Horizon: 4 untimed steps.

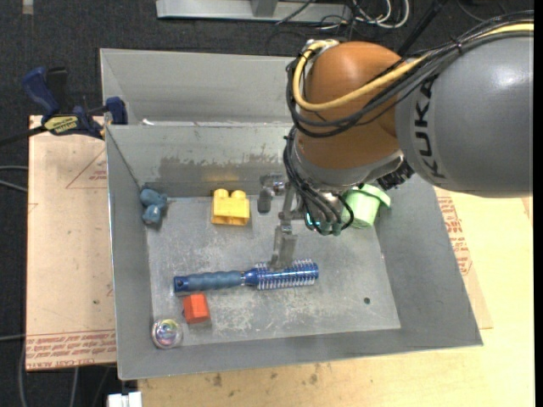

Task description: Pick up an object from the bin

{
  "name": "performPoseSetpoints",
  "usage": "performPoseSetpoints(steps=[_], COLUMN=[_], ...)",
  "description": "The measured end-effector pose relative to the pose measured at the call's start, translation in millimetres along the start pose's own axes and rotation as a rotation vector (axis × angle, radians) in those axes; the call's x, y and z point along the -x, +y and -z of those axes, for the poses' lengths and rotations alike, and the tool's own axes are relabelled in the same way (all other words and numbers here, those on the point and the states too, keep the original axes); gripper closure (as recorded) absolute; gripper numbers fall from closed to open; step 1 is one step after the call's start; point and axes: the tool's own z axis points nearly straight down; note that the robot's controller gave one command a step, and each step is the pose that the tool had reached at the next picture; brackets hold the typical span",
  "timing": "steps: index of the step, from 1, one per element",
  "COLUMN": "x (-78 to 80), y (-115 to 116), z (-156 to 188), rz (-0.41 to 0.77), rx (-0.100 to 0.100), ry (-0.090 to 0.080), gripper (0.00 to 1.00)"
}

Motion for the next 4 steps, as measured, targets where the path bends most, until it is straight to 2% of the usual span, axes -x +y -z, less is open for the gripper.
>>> performPoseSetpoints(steps=[1,2,3,4], x=[1.5,1.6,-1.1,-6.8], y=[-1,-1,-38,-18], z=[3,3,-108,-171], rz=[-0.003,-0.004,0.080,0.029], rx=[0.001,0.001,-0.002,0.001], ry=[-0.007,-0.007,0.002,-0.001], gripper=[1.00,0.00,0.00,0.00])
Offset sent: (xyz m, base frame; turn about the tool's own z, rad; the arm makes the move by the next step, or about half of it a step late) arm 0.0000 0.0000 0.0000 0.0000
